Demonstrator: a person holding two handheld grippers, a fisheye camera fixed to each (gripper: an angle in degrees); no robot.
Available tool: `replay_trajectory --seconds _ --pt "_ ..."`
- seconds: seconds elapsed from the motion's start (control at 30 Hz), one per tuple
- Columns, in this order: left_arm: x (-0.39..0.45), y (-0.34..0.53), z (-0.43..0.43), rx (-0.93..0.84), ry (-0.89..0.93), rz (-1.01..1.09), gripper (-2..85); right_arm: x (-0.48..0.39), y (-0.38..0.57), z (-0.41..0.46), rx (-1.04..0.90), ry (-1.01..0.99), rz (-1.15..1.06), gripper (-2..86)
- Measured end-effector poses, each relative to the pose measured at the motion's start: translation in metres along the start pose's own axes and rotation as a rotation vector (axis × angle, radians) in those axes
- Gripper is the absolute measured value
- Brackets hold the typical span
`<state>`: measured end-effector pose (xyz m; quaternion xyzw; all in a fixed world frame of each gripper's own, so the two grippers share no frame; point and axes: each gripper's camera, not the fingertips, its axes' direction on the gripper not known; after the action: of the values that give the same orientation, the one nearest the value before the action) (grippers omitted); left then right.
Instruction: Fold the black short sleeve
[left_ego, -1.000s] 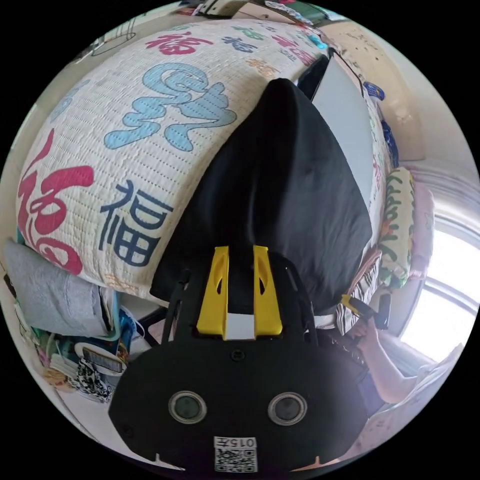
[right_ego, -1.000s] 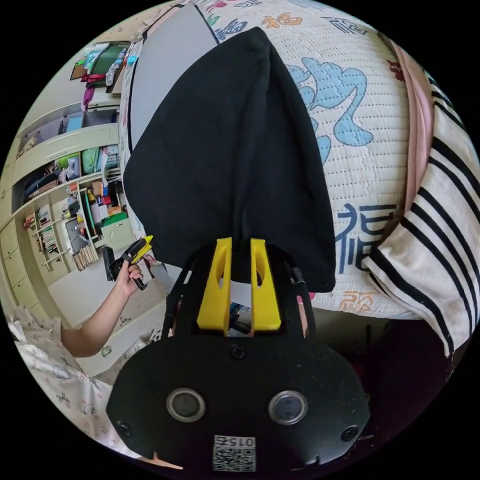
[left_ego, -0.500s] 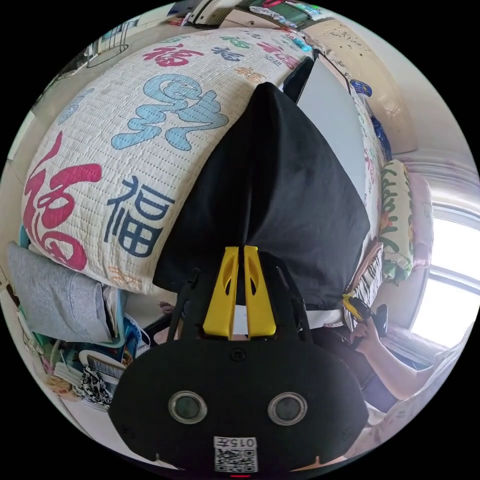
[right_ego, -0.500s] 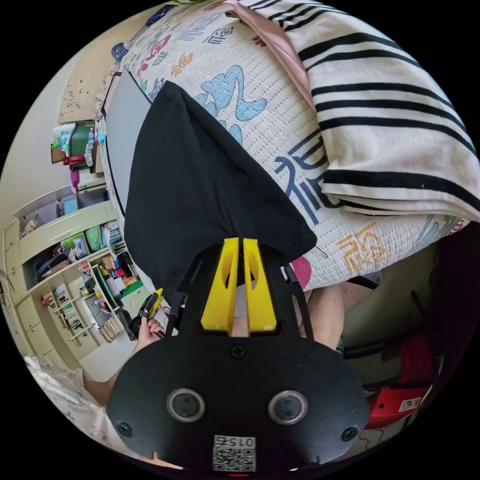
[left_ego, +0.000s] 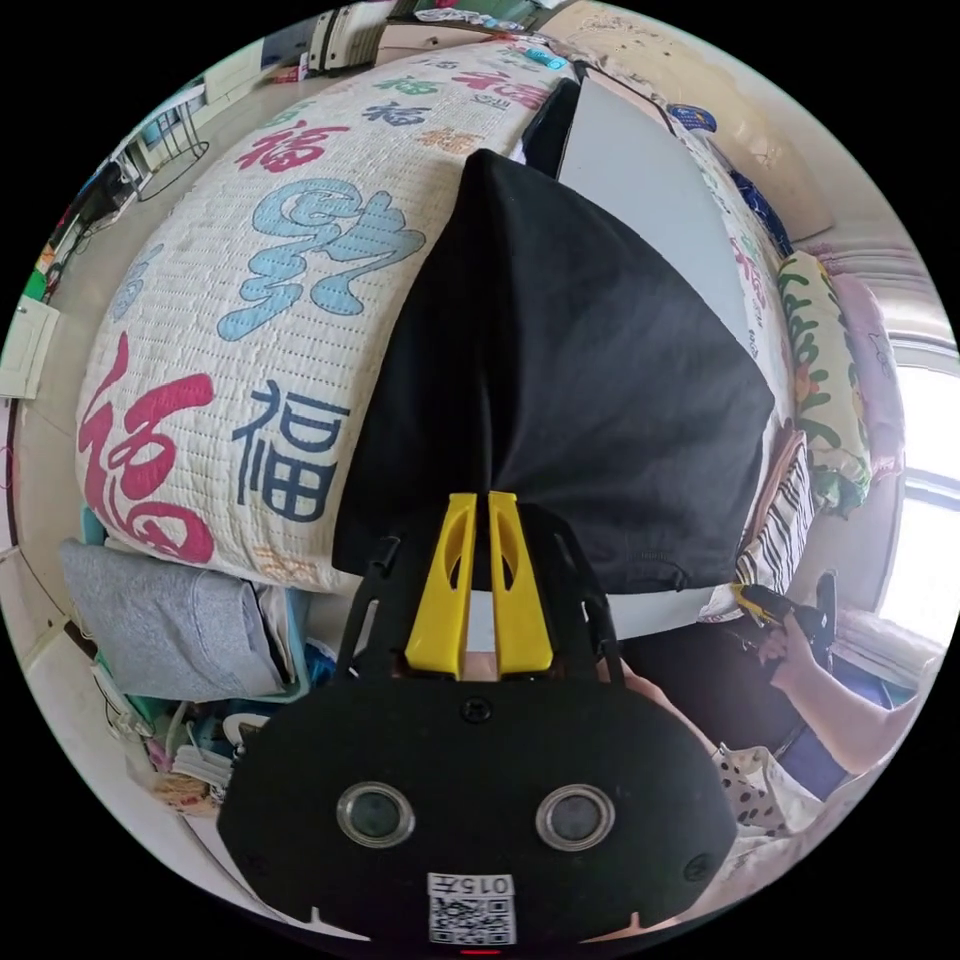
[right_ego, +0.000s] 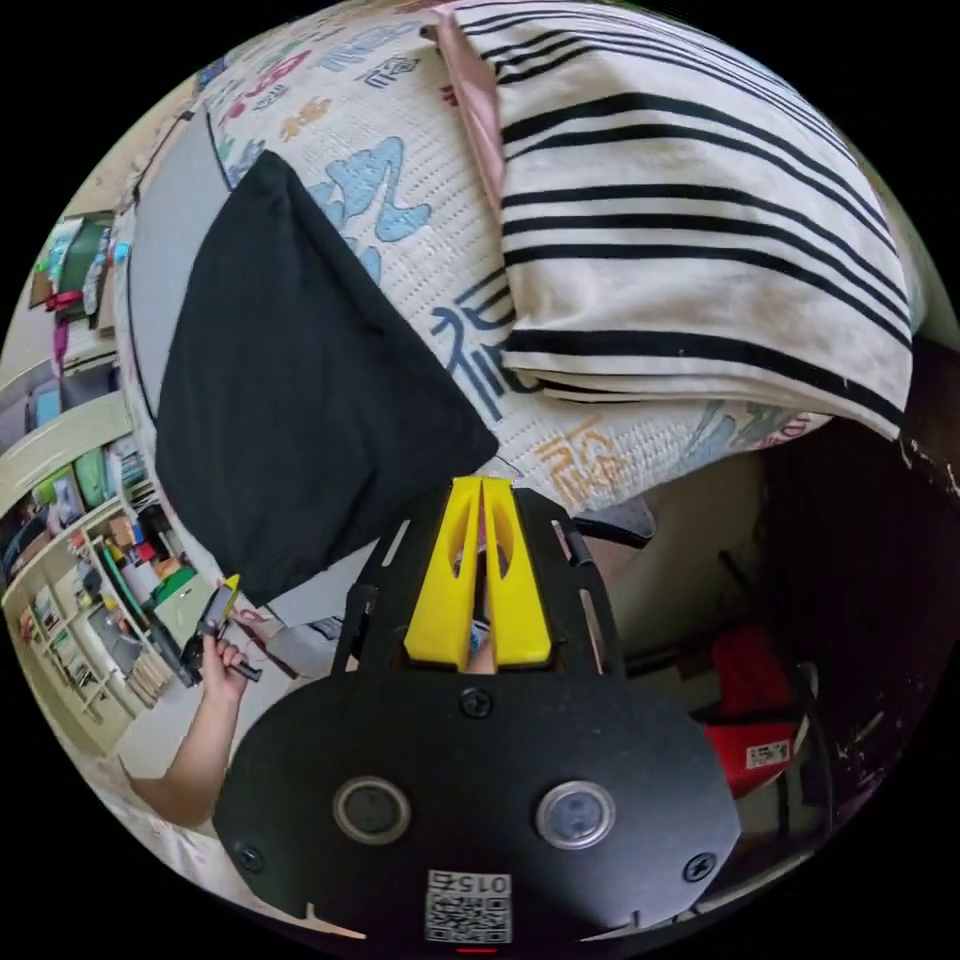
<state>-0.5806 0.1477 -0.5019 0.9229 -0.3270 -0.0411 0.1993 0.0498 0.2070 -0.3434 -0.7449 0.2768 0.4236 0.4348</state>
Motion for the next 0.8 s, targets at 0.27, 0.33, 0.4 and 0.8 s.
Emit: replay_trajectory --seconds 0.27,0.33,0.4,0.8 --pt "-0.042 -0.009 -0.027 0.01 0.009 -0.004 0.9 -0.111 0.005 0.04 0.036 0.064 -0.755 3.1" --pt "-0.055 -0.02 -0.045 0.068 0.016 0.007 1.4 -0.144 0.017 0.061 0.04 0.041 -0.918 4.0" --pt "-0.067 -0.038 -0.059 0.125 0.032 0.027 2.3 -0.175 0.034 0.094 0.016 0.019 -1.083 5.0" --pt "-0.11 -0.221 -0.029 0.264 0.304 0.033 8.3 -0.239 0.109 0.341 -0.151 0.24 -1.578 8.3"
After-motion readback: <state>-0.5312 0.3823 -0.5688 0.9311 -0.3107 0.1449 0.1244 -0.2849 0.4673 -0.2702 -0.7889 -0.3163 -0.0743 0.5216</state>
